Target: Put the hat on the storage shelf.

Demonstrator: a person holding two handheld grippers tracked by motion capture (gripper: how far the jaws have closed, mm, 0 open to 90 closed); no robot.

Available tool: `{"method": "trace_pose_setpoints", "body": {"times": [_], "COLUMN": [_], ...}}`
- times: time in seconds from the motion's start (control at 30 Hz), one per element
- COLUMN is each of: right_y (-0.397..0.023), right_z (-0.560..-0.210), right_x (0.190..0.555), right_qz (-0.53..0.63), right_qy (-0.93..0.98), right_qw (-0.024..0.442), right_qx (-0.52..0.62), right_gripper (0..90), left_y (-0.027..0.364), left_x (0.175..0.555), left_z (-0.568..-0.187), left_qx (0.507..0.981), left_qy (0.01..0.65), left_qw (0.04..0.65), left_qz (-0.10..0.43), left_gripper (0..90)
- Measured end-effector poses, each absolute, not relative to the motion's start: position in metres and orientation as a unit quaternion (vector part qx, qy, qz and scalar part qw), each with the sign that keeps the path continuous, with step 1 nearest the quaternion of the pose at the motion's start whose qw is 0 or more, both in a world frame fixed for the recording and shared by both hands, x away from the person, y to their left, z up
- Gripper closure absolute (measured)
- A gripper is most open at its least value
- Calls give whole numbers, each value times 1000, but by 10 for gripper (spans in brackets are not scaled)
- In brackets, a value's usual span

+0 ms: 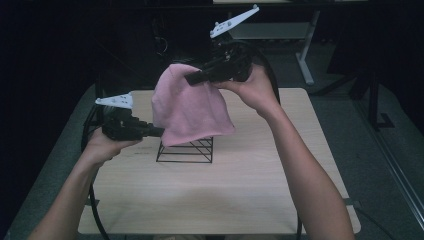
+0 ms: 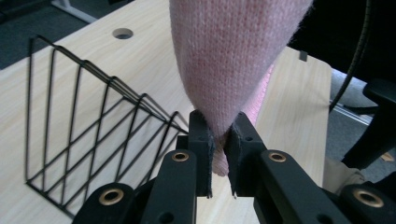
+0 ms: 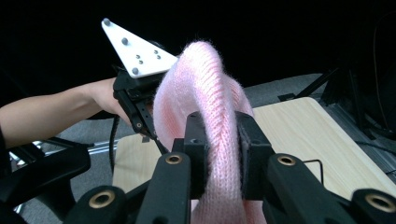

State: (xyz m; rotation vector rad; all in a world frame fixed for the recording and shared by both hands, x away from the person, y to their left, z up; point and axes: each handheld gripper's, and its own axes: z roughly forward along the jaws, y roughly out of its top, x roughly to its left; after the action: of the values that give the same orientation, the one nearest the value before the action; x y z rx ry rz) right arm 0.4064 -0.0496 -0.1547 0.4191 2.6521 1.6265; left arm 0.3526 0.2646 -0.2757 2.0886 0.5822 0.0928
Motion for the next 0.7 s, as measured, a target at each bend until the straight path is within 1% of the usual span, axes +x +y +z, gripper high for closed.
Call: {"method": "trace_pose_setpoints", "body": {"times": [0.3, 0.37, 0.7], "right_y": [-48, -48, -43], "right_z": [-157, -157, -161], "right_x": [415, 419, 438], "right_qz": [517, 519, 521], "right_qy": [843, 841, 838], "right_qw": [11, 15, 26], "right_qx": [145, 149, 161], "right_gripper": [765, 765, 764], "left_y": [273, 276, 280], "left_x": [362, 368, 384], "left_z": [-268, -265, -264], "left_qx": [855, 856, 856], "left_qy": [251, 257, 275], "left_qw": [450, 443, 427], "left_qz": [61, 73, 95], "left_gripper": [829, 831, 832]}}
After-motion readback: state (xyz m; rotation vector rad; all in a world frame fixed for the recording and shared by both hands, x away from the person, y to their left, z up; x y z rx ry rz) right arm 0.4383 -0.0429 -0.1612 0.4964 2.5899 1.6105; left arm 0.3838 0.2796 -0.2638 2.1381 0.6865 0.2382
